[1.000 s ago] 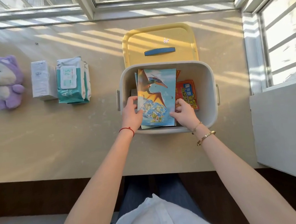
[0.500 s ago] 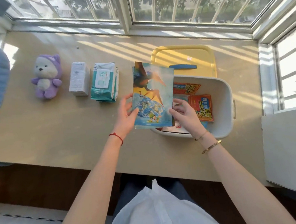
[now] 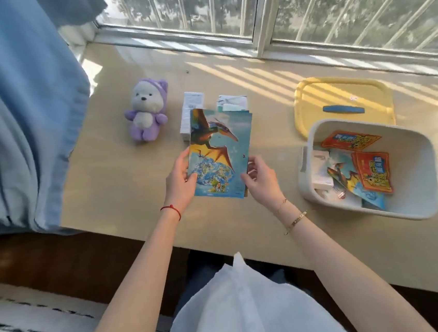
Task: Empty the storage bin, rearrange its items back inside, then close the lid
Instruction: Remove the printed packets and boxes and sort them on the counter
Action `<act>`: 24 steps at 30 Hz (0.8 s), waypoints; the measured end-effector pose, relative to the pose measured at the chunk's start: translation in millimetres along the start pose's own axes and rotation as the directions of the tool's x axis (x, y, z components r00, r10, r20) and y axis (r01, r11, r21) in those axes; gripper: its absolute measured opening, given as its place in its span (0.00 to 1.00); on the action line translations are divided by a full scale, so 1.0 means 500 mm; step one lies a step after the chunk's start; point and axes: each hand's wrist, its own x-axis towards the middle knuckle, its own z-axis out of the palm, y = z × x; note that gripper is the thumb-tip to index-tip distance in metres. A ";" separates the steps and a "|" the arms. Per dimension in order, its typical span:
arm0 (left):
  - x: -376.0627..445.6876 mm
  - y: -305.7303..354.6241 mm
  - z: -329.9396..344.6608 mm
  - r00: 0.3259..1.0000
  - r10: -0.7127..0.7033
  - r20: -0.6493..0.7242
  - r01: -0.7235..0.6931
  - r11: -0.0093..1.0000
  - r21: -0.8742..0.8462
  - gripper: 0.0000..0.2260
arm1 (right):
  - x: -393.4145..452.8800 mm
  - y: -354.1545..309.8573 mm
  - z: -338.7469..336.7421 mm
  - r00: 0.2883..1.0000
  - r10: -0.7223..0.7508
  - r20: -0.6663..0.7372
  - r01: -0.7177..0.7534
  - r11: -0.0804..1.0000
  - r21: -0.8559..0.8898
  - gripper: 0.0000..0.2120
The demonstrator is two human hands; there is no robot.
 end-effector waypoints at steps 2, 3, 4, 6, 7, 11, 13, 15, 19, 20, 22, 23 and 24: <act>0.027 -0.036 -0.071 1.000 -0.025 -0.015 0.025 0.999 0.042 0.27 | 0.014 -0.027 0.080 0.999 0.025 0.019 -0.025 0.999 -0.028 0.12; 0.041 -0.055 -0.106 0.999 -0.038 -0.023 0.039 0.997 0.063 0.27 | 0.022 -0.038 0.120 0.999 0.043 0.034 -0.041 0.998 -0.043 0.12; 0.054 -0.073 -0.139 0.999 -0.045 -0.028 0.047 0.995 0.087 0.26 | 0.030 -0.048 0.159 0.997 0.058 0.049 -0.055 0.997 -0.062 0.12; 0.082 -0.108 -0.198 0.998 -0.061 -0.032 0.065 0.990 0.124 0.26 | 0.050 -0.065 0.232 0.994 0.082 0.076 -0.074 0.992 -0.105 0.11; 0.097 -0.126 -0.224 0.996 -0.076 -0.036 0.081 0.987 0.139 0.25 | 0.060 -0.072 0.265 0.992 0.092 0.087 -0.081 0.989 -0.123 0.11; 0.163 -0.198 -0.304 0.992 -0.115 -0.052 0.123 0.973 0.195 0.25 | 0.108 -0.089 0.381 0.979 0.155 0.133 -0.126 0.972 -0.200 0.09; 0.192 -0.230 -0.332 0.989 -0.138 -0.054 0.146 0.964 0.223 0.25 | 0.129 -0.095 0.426 0.968 0.192 0.162 -0.148 0.957 -0.248 0.09; 0.215 -0.261 -0.353 0.985 -0.163 -0.059 0.173 0.952 0.253 0.24 | 0.149 -0.093 0.465 0.960 0.204 0.190 -0.138 0.940 -0.312 0.09; 0.241 -0.323 -0.383 0.979 -0.193 -0.068 0.204 0.934 0.293 0.25 | 0.174 -0.079 0.525 0.939 0.235 0.253 -0.122 0.911 -0.394 0.10; 0.244 -0.337 -0.388 0.978 -0.196 -0.070 0.208 0.930 0.303 0.25 | 0.176 -0.075 0.539 0.933 0.240 0.269 -0.116 0.906 -0.407 0.10; 0.249 -0.363 -0.397 0.976 -0.207 -0.071 0.219 0.922 0.320 0.24 | 0.176 -0.067 0.561 0.922 0.247 0.297 -0.105 0.901 -0.421 0.11; 0.250 -0.375 -0.400 0.974 -0.217 -0.072 0.228 0.918 0.325 0.24 | 0.176 -0.065 0.570 0.918 0.249 0.308 -0.100 0.898 -0.427 0.11; 0.252 -0.387 -0.403 0.972 -0.227 -0.068 0.236 0.914 0.331 0.24 | 0.175 -0.061 0.577 0.916 0.250 0.314 -0.094 0.894 -0.439 0.12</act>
